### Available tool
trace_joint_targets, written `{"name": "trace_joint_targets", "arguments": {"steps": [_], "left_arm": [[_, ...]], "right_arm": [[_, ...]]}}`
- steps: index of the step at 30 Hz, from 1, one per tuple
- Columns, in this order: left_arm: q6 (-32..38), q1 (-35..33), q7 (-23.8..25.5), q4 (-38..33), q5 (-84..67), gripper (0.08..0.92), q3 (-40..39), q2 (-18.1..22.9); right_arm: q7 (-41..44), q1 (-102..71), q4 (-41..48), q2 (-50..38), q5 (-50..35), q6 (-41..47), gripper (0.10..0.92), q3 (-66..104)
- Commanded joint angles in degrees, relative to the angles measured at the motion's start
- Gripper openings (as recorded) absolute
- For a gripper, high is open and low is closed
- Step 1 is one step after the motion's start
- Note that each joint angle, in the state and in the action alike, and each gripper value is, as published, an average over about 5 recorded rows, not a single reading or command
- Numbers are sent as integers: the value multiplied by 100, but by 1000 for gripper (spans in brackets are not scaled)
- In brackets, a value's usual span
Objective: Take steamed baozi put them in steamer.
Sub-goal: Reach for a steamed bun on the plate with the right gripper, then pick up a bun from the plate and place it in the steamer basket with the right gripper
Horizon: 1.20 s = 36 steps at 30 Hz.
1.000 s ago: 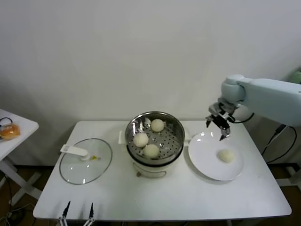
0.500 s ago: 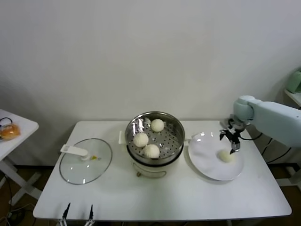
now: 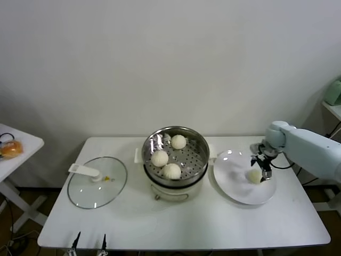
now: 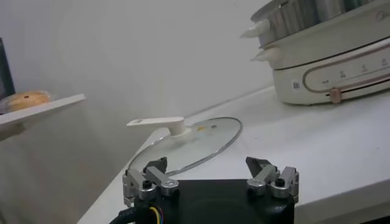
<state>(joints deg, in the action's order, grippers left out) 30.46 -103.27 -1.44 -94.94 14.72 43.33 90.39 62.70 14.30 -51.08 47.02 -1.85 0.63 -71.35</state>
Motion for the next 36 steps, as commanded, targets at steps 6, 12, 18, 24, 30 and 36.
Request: {"name": "trace_joint_targets", "arguments": {"steps": [6, 12, 18, 24, 30, 36], "left_arm": [[2, 14, -4, 10, 11, 823, 2, -11], [2, 17, -9, -1, 2, 823, 13, -14], [19, 1, -19, -5, 3, 823, 24, -15], [17, 5, -25, 11, 5, 823, 18, -8], [14, -4, -23, 4, 7, 823, 25, -32], [8, -25, -19, -30, 16, 823, 7, -22]], "right_arm": [[-39, -420, 364, 61, 350, 13, 823, 476], [-46, -434, 382, 76, 429, 22, 778, 516], [-54, -309, 187, -5, 403, 60, 707, 497], [-15, 956, -914, -402, -390, 179, 694, -593], [37, 2549, -1698, -477, -1286, 319, 690, -1492], [110, 3805, -2584, -330, -2348, 630, 689, -2169]]}}
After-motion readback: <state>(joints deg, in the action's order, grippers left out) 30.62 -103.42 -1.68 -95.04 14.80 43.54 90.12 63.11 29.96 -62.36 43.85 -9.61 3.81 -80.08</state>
